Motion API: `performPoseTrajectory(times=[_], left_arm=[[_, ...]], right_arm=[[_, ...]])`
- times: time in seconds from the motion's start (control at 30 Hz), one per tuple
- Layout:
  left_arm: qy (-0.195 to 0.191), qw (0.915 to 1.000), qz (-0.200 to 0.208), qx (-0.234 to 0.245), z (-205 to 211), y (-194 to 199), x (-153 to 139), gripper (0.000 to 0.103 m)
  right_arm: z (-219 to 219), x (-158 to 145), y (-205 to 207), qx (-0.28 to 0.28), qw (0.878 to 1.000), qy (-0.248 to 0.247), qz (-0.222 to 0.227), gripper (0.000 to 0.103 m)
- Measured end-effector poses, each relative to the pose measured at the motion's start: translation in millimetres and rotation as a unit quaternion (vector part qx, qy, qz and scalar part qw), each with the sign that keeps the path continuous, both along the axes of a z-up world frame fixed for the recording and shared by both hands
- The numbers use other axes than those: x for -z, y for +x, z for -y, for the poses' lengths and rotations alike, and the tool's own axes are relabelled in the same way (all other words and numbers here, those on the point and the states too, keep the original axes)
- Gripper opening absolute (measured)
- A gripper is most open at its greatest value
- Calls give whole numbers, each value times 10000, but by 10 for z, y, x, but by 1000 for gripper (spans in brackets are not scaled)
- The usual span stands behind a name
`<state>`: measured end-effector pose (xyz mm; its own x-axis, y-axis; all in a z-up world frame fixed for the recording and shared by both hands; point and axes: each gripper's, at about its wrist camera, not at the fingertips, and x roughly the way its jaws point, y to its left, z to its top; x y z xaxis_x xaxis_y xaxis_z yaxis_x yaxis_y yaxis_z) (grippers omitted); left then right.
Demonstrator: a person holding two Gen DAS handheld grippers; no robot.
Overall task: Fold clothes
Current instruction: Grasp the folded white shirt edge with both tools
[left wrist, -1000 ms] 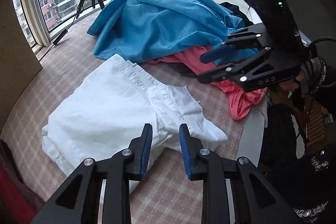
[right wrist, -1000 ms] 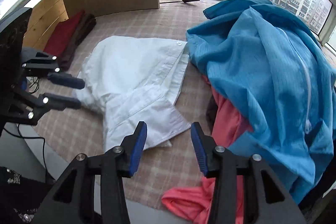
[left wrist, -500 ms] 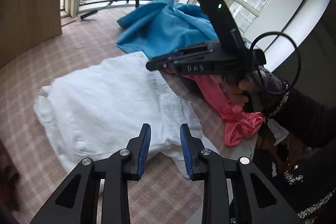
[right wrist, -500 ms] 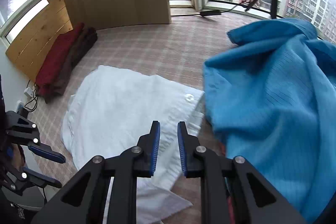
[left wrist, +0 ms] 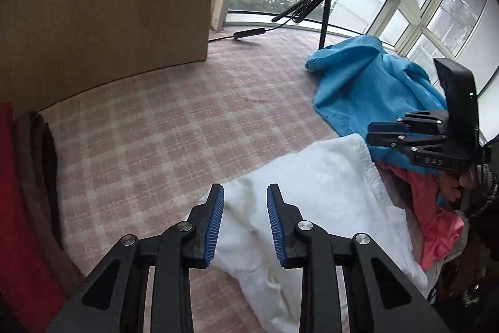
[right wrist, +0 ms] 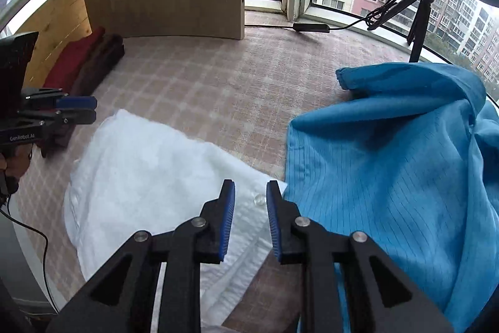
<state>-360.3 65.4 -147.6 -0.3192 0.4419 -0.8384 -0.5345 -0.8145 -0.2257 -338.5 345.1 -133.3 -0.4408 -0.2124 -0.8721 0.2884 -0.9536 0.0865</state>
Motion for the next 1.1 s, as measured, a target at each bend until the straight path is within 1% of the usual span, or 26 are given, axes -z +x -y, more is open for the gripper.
performPoseTrajectory(times=[0.03, 0.07, 0.13, 0.2, 0.23, 0.27, 0.3, 0.33, 0.37, 0.4, 0.43, 0.47, 0.53, 0.6, 0.63, 0.67, 0.73, 0.77, 0.8, 0.83, 0.87, 0.93, 0.97, 1.03, 1.1], left_arm=[[-11, 10000, 44, 22, -34, -29, 41, 26], [-21, 9999, 88, 44, -69, -59, 83, 29], [-43, 9998, 176, 89, -138, -118, 166, 29], [-64, 9995, 264, 133, -207, -176, 249, 25], [34, 9996, 292, 40, -161, -181, 231, 25], [141, 9993, 317, -131, -68, -137, 177, 24], [194, 9988, 349, -293, 16, -70, 129, 23], [248, 9979, 382, -456, 100, -4, 82, 25], [301, 9968, 414, -618, 184, 62, 35, 31], [354, 9953, 446, -780, 267, 128, -13, 35], [407, 9936, 478, -942, 351, 194, -60, 39], [460, 9915, 510, -1104, 435, 260, -107, 40], [680, 9860, 745, -1327, 480, 395, -134, 42], [953, 9793, 877, -1556, 463, 501, -137, 49], [1099, 9759, 901, -1656, 434, 538, -121, 56], [1221, 9725, 945, -1743, 402, 555, -99, 60], [1374, 9659, 1108, -1895, 351, 558, -33, 61], [1388, 9643, 1134, -1950, 327, 564, -9, 61], [1361, 9641, 1114, -1987, 303, 572, 9, 61], [1201, 9659, 1081, -2021, 271, 575, 42, 61], [939, 9687, 1038, -2051, 233, 575, 86, 61], [487, 9720, 984, -2078, 163, 578, 176, 61], [355, 9729, 999, -2056, 137, 584, 224, 61], [91, 9741, 1030, -2011, 83, 597, 320, 61], [-102, 9762, 917, -1964, 5, 637, 371, 63]], right_arm=[[26, 63, -94, 10, 9999, -90, 83, 21], [57, 135, -184, 8, 9997, -175, 179, 21], [151, 347, -331, -88, 9986, -248, 456, 21], [159, 471, -385, -81, 9988, 57, 471, 19], [138, 493, -395, -49, 9989, 125, 453, 19], [85, 439, -371, 48, 9989, 59, 466, 19], [36, 366, -313, 207, 9989, 151, 396, 25], [-11, 295, -249, 343, 9986, 233, 320, 30], [-51, 232, -158, 389, 9986, 279, 224, 43], [-88, 175, -65, 426, 9986, 287, 147, 54], [-114, 146, 36, 428, 9989, 143, 157, 58], [-136, 142, 120, 450, 9988, -11, 215, 63], [-180, 184, 237, 611, 9974, -214, 318, 63], [-222, 251, 314, 833, 9950, -397, 372, 64], [-240, 291, 339, 952, 9934, -499, 397, 64], [-248, 339, 355, 1074, 9912, -616, 457, 66], [-246, 432, 362, 1220, 9864, -882, 660, 67], [-234, 472, 368, 1257, 9846, -971, 733, 67], [-205, 481, 390, 1261, 9858, -883, 673, 70], [-176, 490, 412, 1265, 9869, -796, 613, 74], [-143, 497, 433, 1257, 9881, -700, 546, 78], [-55, 493, 470, 1147, 9917, -446, 367, 79], [-20, 492, 478, 1107, 9928, -332, 319, 79], [-12, 486, 495, 1098, 9931, -295, 283, 79], [2, 477, 500, 1015, 9941, -263, 286, 79]])
